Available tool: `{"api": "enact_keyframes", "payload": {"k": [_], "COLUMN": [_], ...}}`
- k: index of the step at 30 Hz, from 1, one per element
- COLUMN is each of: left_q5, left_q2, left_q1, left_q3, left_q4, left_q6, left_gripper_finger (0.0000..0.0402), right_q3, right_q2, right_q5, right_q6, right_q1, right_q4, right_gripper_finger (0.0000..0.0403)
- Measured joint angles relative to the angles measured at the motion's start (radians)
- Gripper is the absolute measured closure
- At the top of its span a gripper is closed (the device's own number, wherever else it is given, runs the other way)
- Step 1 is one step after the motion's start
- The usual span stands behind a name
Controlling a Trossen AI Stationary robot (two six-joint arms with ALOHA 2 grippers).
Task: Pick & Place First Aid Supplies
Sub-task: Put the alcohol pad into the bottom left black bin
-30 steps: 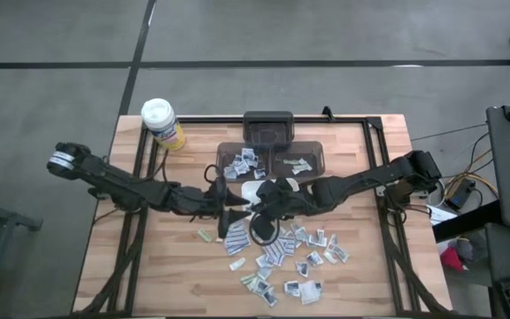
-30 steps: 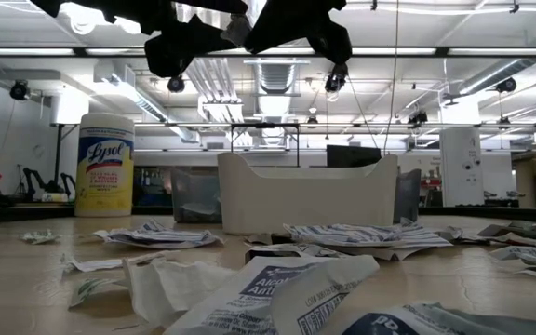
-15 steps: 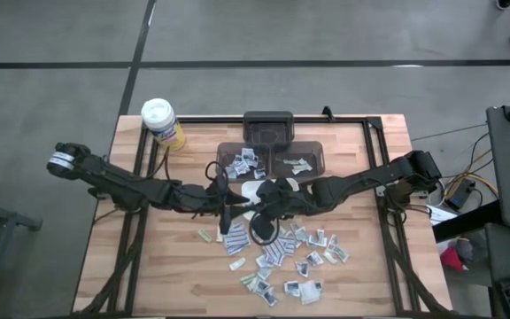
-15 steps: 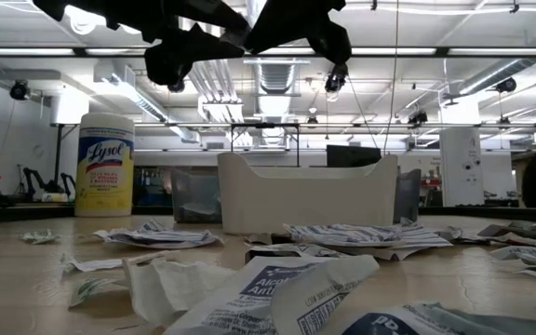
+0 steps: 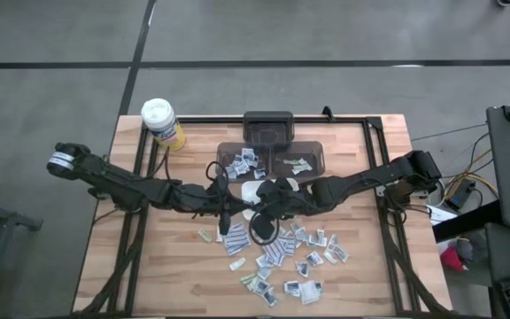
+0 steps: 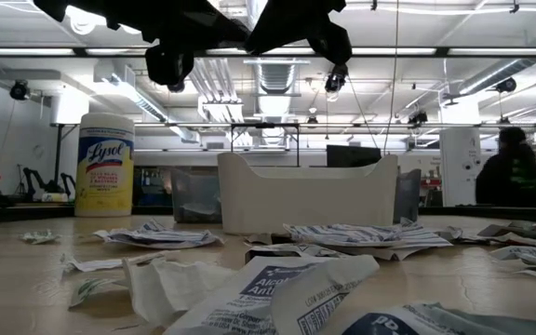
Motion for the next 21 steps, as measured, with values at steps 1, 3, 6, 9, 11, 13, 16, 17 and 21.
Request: {"api": "enact_keyframes", "payload": {"k": [1, 3, 6, 9, 11, 13, 16, 17, 21], "left_q5": [0.000, 0.000, -0.003, -0.015, -0.019, -0.020, -0.027, -0.040, -0.120], "left_q2": [0.000, 0.000, 0.000, -0.003, -0.007, -0.016, -0.041, -0.052, -0.103], "left_q1": [0.000, 0.000, 0.001, 0.002, 0.002, 0.002, 0.002, 0.002, 0.010], "left_q3": [0.000, 0.000, 0.000, 0.000, 0.000, 0.000, 0.000, 0.000, 0.000], "left_q4": [0.000, -0.003, -0.022, -0.059, -0.083, -0.109, -0.166, -0.189, -0.326], "left_q6": [0.000, 0.000, -0.002, -0.024, -0.041, -0.053, -0.059, -0.059, -0.065], "left_gripper_finger": [0.0397, 0.0399, 0.0400, 0.0400, 0.0400, 0.0401, 0.0401, 0.0401, 0.0401], "right_q3": [0.000, 0.000, 0.000, 0.000, 0.000, 0.000, 0.000, 0.000, 0.000], "right_q2": [0.000, 0.000, 0.000, 0.000, 0.000, 0.000, 0.000, 0.000, -0.001], "right_q5": [0.000, 0.000, -0.002, -0.003, -0.003, -0.002, -0.002, -0.002, -0.003], "right_q6": [0.000, 0.000, 0.006, 0.023, 0.025, 0.026, 0.034, 0.037, 0.037], "right_q1": [0.000, 0.000, 0.000, 0.001, 0.000, 0.000, 0.000, 0.000, 0.005], "right_q4": [-0.003, -0.016, -0.058, -0.067, -0.070, -0.093, -0.129, -0.144, -0.224], "right_gripper_finger": [0.0394, 0.0394, 0.0394, 0.0394, 0.0394, 0.0394, 0.0394, 0.0394, 0.0394]}}
